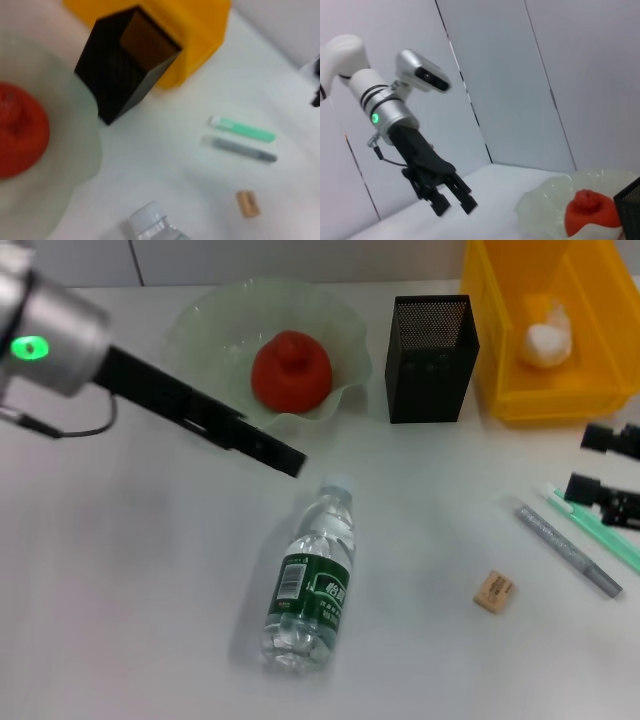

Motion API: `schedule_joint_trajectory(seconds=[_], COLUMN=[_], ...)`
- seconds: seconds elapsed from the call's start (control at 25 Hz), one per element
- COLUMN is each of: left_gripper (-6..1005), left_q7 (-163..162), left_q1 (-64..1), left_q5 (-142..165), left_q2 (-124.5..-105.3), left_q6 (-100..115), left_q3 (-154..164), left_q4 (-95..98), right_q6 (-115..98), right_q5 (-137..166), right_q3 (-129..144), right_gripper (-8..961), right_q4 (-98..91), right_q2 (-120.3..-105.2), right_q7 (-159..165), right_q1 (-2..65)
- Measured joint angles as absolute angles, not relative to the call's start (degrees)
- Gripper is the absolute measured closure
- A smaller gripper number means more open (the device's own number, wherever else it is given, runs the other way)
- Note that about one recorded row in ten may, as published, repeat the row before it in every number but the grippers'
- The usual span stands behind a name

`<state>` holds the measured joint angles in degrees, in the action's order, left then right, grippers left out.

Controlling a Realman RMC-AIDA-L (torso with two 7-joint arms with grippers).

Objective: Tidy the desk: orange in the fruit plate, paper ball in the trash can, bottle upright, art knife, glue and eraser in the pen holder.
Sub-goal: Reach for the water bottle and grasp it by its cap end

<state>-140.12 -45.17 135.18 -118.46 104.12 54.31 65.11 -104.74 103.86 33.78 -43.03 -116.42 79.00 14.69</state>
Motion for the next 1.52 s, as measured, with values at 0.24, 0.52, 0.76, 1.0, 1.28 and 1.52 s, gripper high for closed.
schedule_joint_trajectory(seconds=[0.24, 0.52, 0.76, 1.0, 1.28, 1.52], left_gripper=[170, 172, 174, 173, 187, 299], left_q7=[-152.3, -156.5, -156.1, -156.8, -157.7, -159.5], left_q1=[-49.8, -51.3, -48.4, -47.8, -47.4, -47.3], left_q5=[136.7, 136.6, 133.1, 131.2, 128.5, 128.4], left_q2=[-118.77, -118.91, -119.07, -119.17, -119.18, -119.18], left_q6=[98.3, 88.4, 78.2, 72.9, 69.6, 67.4], left_q3=[65.2, 68.9, 74.4, 78.4, 83.8, 88.3], left_q4=[61.1, 50.3, 48.3, 47.2, 46.8, 46.8], right_q6=[-103.8, -102.8, -101.9, -101.9, -101.7, -101.7], right_q5=[104.0, 103.7, 103.5, 103.5, 103.5, 103.4], right_q3=[32.3, 32.0, 30.9, 30.7, 30.1, 29.8], right_gripper=[111, 110, 111, 111, 111, 110], right_q4=[-35.4, -34.9, -33.6, -32.7, -31.6, -31.2], right_q2=[-115.63, -116.08, -116.64, -116.65, -116.59, -116.55], right_q7=[74.6, 74.3, 72.6, 71.9, 71.2, 70.6], right_q1=[14.4, 14.7, 14.8, 15.1, 15.0, 15.1])
